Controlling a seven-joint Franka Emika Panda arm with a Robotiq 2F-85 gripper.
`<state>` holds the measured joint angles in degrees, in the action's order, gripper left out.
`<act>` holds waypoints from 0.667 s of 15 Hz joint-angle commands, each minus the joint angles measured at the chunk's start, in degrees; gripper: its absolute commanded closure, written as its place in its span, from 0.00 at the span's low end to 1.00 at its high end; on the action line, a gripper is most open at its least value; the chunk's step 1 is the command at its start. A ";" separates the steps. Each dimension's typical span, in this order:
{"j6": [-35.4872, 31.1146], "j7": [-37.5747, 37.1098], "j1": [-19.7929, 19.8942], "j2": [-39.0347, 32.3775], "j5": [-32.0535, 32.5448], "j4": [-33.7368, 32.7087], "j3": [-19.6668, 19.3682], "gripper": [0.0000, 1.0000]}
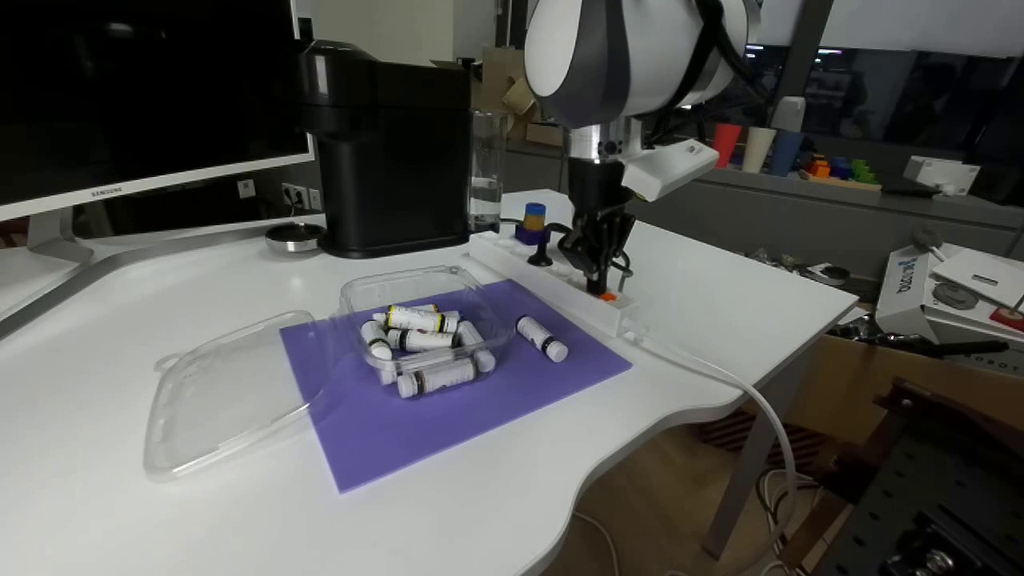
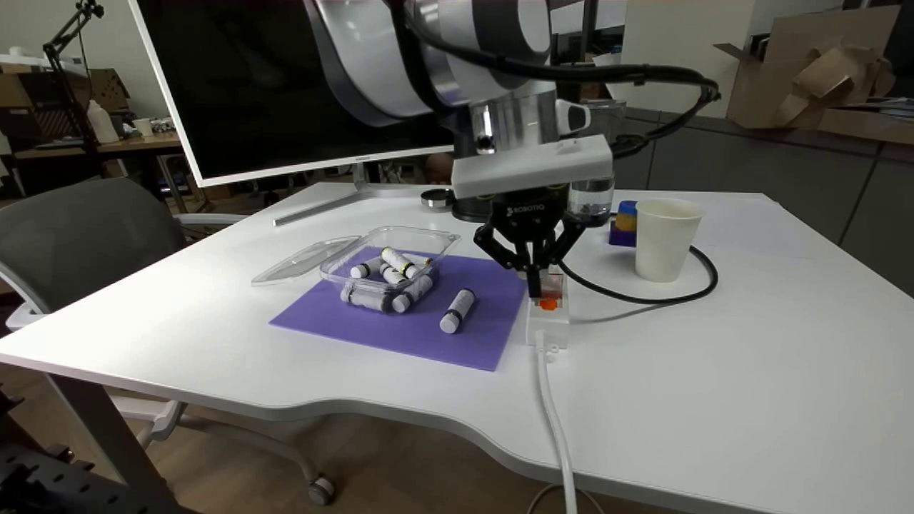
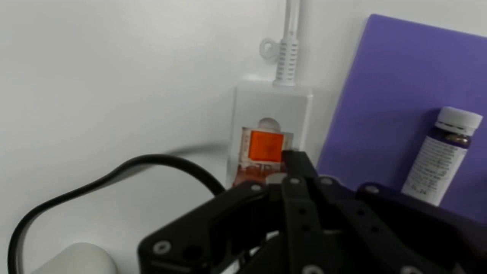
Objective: Switch off the adapter
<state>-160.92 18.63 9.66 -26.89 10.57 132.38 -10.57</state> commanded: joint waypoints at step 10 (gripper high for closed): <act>3.91 0.31 0.36 21.35 -1.24 8.58 1.85 0.12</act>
<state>-159.83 18.91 9.47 -9.96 10.06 139.27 -9.30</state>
